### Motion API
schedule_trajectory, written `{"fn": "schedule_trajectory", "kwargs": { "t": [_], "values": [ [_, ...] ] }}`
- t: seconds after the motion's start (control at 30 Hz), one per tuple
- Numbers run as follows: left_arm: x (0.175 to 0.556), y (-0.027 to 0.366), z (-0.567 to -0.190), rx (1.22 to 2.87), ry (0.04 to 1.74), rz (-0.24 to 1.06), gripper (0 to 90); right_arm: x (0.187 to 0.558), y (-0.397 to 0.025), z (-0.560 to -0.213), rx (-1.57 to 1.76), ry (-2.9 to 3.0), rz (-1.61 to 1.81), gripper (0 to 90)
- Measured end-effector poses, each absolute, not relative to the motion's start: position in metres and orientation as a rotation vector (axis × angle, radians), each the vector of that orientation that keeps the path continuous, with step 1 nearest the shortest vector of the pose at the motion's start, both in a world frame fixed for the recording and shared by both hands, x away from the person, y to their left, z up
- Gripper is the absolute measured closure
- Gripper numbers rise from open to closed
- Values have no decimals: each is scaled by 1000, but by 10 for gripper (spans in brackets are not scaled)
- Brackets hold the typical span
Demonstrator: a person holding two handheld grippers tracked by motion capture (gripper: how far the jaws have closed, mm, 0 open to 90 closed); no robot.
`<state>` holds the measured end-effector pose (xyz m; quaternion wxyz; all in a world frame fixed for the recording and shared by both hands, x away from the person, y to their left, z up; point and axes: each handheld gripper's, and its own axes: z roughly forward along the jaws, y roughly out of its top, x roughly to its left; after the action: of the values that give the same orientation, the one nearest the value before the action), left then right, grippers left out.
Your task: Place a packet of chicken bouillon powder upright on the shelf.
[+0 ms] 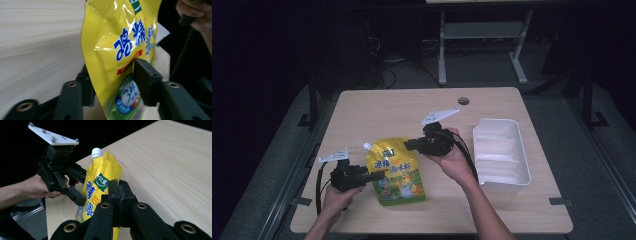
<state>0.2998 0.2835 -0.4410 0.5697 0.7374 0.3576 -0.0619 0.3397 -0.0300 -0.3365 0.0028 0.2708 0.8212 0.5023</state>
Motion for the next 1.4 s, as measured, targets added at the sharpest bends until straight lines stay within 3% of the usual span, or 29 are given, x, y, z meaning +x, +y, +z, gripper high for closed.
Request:
{"fn": "schedule_trajectory", "kwargs": {
  "t": [0.03, 0.13, 0.33, 0.6, 0.73, 0.8, 1.1, 1.23, 1.4],
  "values": [
    [299, 284, -440, 1729, 825, -138, 594, 340, -30, -337, 849, 2575, 1575, 900],
    [295, 285, -434, 1731, 778, -108, 759, 337, -35, -333, 840, 2556, 1615, 898],
    [291, 284, -428, 1762, 724, -52, 839, 333, -40, -332, 817, 2573, 1614, 885],
    [286, 281, -422, 1820, 662, 4, 860, 331, -44, -336, 786, 2596, 1549, 830],
    [284, 279, -420, 1829, 636, 17, 861, 335, -50, -340, 794, 2584, 1594, 740],
    [283, 278, -419, 1837, 623, 25, 862, 340, -51, -344, 796, 2591, 1603, 653],
    [282, 277, -418, 1846, 597, 36, 862, 345, -32, -355, 717, 2699, 1576, 564],
    [281, 276, -417, 1846, 593, 36, 861, 345, -24, -358, 686, 2740, 1570, 585],
    [282, 278, -418, 1856, 600, 45, 858, 342, -18, -358, 632, 2765, 1546, 685]
  ]
}}
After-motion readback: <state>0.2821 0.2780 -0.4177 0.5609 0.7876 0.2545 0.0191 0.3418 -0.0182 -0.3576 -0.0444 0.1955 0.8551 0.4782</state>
